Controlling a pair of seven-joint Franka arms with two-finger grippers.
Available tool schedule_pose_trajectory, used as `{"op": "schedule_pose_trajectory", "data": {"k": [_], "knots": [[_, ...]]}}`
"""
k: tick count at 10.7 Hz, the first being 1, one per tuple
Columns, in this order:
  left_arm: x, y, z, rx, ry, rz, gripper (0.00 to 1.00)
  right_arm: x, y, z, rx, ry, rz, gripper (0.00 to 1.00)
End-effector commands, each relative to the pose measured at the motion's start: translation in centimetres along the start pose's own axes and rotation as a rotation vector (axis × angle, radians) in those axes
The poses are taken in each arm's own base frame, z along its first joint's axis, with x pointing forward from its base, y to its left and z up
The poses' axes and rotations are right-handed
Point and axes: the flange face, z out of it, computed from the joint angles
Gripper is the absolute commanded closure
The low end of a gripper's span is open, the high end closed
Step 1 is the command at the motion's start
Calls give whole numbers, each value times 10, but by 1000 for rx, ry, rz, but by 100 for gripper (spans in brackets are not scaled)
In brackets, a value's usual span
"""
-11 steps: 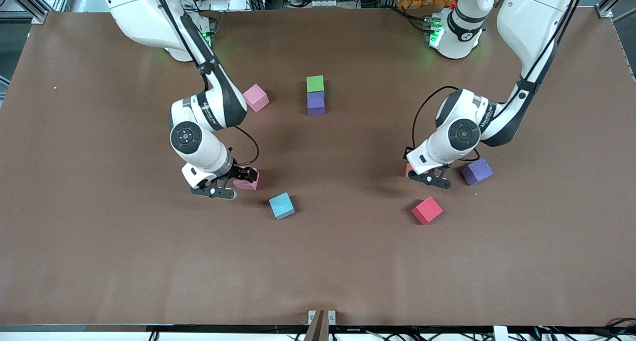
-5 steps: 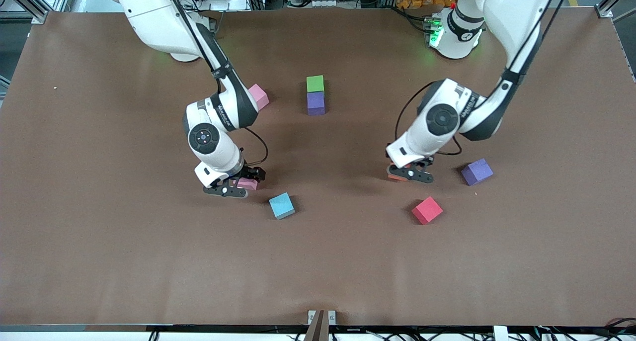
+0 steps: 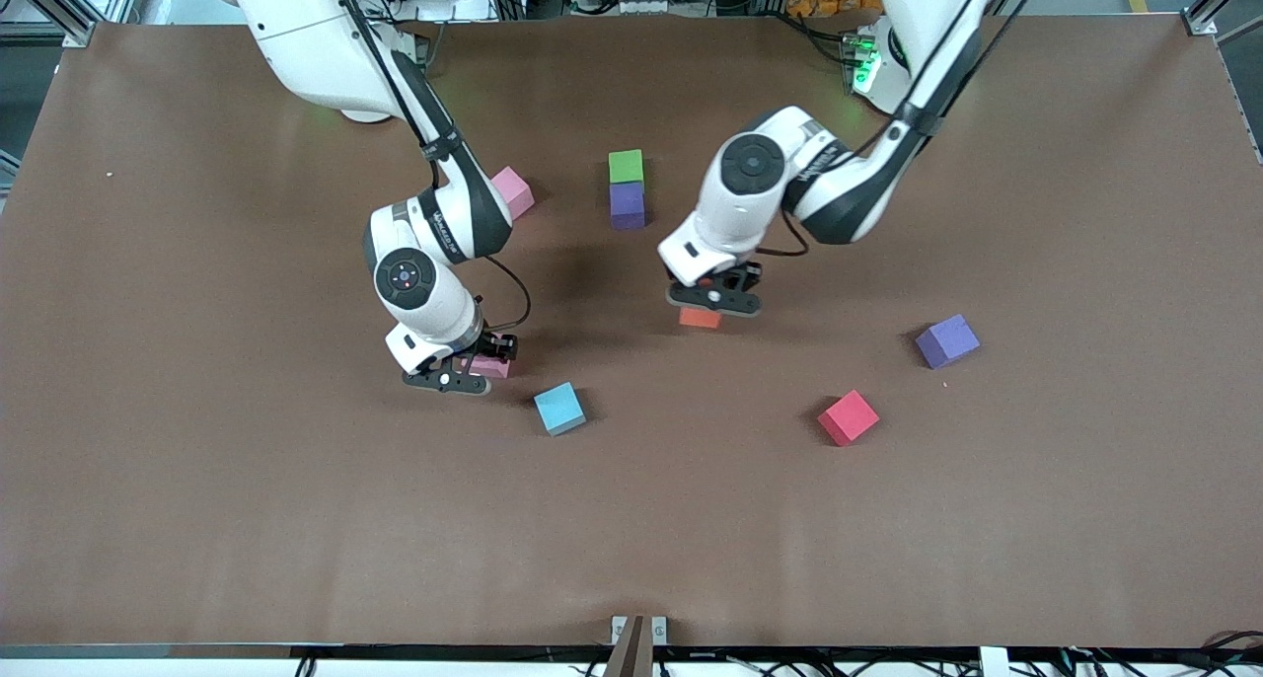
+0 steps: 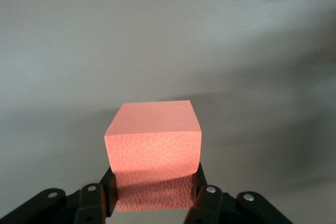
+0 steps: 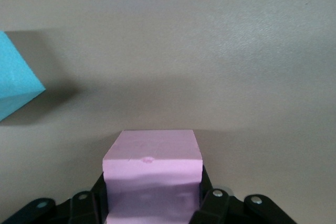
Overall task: Arrange blocks into number 1
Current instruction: 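Carry the orange cube with the left gripper while the right grasps pink, then place the orange cube below the purple cube with the left gripper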
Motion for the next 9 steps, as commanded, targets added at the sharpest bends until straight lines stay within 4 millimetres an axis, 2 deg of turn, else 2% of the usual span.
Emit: {"op": "schedule_pose_trajectory", "data": {"k": [1,3,4,5,9], "knots": [[1,37,29,-8,-27,-44,100,5,6,3,5,-4,25,46],[-12,49,38,-2,-42,-35,100,8,9,-14,19,6,32,46],[-21,57,44,3,-53,-22,100,9,14,-33,37,22,41,45],[-29,57,52,15,-67,-23,100,7,17,-47,50,31,39,45],[-49,74,56,14,-86,-68,100,-11,23,-70,71,34,32,45]]}}
